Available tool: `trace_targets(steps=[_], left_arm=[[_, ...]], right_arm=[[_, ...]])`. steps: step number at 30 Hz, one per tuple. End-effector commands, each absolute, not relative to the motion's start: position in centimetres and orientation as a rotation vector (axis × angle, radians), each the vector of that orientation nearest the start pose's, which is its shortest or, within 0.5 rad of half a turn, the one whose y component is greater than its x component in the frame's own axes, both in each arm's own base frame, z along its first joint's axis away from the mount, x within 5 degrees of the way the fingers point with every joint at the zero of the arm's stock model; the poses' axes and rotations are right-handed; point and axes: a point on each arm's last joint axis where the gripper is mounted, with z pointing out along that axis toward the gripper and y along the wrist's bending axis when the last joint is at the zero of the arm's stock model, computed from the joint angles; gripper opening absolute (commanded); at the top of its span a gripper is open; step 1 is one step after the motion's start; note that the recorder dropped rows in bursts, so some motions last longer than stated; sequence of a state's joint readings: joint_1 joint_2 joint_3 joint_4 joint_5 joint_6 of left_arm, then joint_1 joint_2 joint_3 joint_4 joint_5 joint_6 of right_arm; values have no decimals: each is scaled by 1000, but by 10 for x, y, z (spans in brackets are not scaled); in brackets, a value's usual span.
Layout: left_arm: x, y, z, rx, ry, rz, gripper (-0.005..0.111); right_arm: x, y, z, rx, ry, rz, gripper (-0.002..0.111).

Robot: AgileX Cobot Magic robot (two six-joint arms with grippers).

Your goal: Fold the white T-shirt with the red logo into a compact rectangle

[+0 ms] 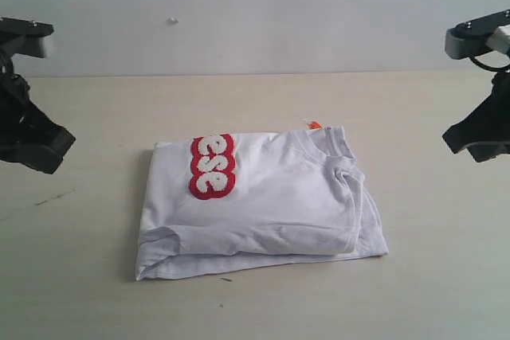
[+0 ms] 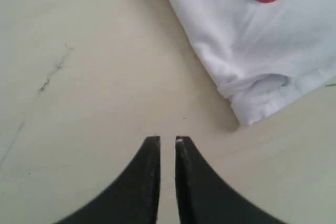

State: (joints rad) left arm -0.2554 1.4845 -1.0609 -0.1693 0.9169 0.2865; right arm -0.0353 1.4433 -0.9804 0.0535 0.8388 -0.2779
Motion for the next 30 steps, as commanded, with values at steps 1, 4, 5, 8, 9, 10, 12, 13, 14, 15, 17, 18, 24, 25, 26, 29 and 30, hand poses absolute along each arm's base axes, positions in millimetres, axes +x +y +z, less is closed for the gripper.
trace_targets(steps=[1,4,5,8,9,10,12,13,14,15,17,18,24,25,26,29,30], left_arm=[[253,-78,273,532,2664,-221,13],[236,-74,281,502,2611,-245,13],[230,-73,285,494,2592,-249,13],[209,-68,292,480,2550,-260,13],[204,-67,293,476,2542,-262,13],[198,-65,296,469,2528,-264,13],[188,-63,299,459,2507,-268,13],[185,-62,300,458,2497,-268,13],[180,-62,303,450,2480,-283,13],[178,-61,305,450,2472,-283,13],[174,-60,309,446,2445,-285,13],[173,-60,310,446,2439,-286,13],[171,-59,312,448,2427,-285,13],[171,-59,312,448,2427,-285,13],[171,-59,312,448,2427,-285,13],[171,-59,312,444,2428,-286,13],[171,-59,312,444,2428,-286,13]], right_arm=[[261,-6,266,-225,2708,-16,2],[253,-5,272,-181,2687,-9,2],[250,-5,275,-163,2679,-4,2],[246,-3,279,-105,2674,36,2],[245,-3,280,-98,2672,38,2],[245,-2,281,-92,2665,48,2],[246,-1,282,-76,2649,73,2],[247,-1,281,-73,2651,79,2],[247,-1,281,-72,2651,81,2],[247,-1,281,-69,2649,84,2],[247,0,282,-65,2648,91,2],[247,0,282,-64,2648,93,2],[247,0,282,-64,2648,93,2],[247,0,282,-64,2648,93,2],[247,0,282,-64,2648,93,2],[247,0,282,-64,2648,93,2],[247,0,282,-64,2648,93,2]])
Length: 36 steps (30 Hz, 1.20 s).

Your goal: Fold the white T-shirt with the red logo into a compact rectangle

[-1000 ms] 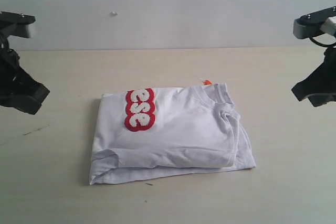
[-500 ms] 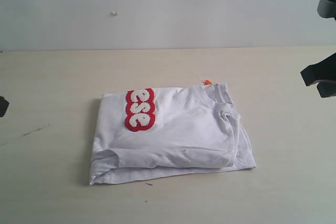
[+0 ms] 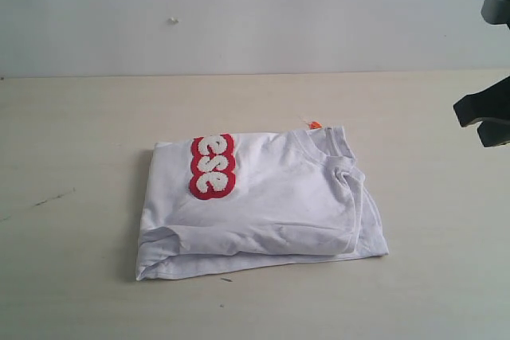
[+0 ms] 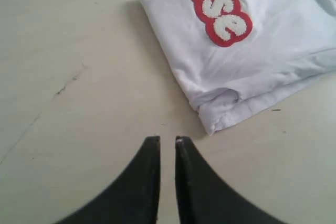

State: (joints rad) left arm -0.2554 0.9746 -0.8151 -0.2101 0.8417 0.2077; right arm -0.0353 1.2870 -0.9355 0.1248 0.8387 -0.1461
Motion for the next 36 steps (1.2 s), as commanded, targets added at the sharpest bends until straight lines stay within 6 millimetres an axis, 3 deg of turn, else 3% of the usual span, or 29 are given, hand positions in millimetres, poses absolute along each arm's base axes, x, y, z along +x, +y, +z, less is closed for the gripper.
trace_targets(steps=[1,8,12,17,25,36], left_arm=[[171,-59,312,444,2428,-286,13],[173,-58,315,509,2370,-238,13],[176,-56,334,443,2159,-216,13],[157,-48,350,356,1903,-209,13],[122,-35,336,294,1668,-169,13],[90,-22,302,225,1463,-135,13]], right_arm=[[247,0,282,-64,2648,93,2],[247,0,282,-64,2648,93,2],[247,0,282,-60,2647,100,2],[247,1,282,-57,2647,106,2],[247,1,282,-55,2647,106,2],[247,1,282,-55,2647,106,2]])
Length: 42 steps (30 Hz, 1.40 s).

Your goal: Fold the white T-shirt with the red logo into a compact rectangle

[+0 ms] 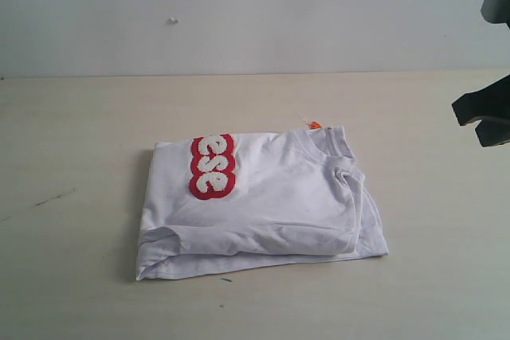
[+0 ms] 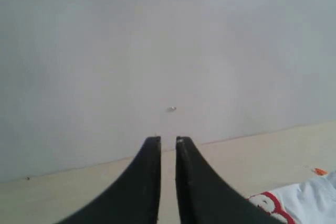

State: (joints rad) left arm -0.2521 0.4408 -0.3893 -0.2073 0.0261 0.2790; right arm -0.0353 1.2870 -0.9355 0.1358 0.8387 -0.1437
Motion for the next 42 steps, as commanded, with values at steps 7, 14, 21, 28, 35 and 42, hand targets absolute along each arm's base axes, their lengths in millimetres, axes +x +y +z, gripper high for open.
trace_targets(steps=[7,14,21,28,35,42], left_arm=[[77,-18,285,189,1442,-166,13],[66,-10,266,113,1428,-132,13],[60,-4,243,30,1524,-51,13],[58,-3,223,19,1552,-52,13],[59,-5,208,33,1624,-56,13],[56,-5,203,50,1661,-54,13]], right_arm=[[247,1,282,-55,2647,106,2],[247,1,282,-52,2647,111,2],[247,1,282,-52,2647,111,2],[247,1,282,-49,2646,116,2],[247,1,282,-48,2646,118,2],[247,1,282,-47,2646,120,2]])
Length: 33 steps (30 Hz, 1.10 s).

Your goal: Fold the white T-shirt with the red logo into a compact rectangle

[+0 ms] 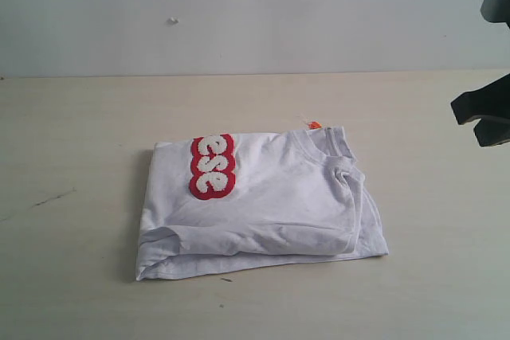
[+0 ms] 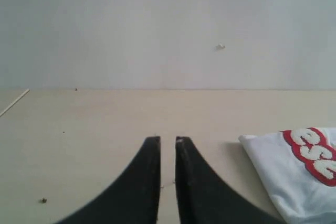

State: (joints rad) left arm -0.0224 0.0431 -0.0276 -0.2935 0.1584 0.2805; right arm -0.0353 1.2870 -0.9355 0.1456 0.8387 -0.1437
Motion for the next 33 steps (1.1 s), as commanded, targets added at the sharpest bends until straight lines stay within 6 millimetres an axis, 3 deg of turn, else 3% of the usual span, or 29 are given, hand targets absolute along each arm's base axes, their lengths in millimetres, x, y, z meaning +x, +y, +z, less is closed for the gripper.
trace_targets(steps=[1,10,19,27,33], left_arm=[[55,-5,202,41,1660,-53,13],[53,-1,181,29,1841,-5,13],[53,-1,180,41,1847,4,13],[53,-1,180,156,1846,90,13],[53,3,180,6,1855,78,13]], right_arm=[[247,1,282,-47,2644,120,2],[247,1,282,-46,2641,119,2],[248,1,282,-46,2640,119,2],[248,1,282,-46,2640,119,2],[248,1,282,-46,2640,119,2]])
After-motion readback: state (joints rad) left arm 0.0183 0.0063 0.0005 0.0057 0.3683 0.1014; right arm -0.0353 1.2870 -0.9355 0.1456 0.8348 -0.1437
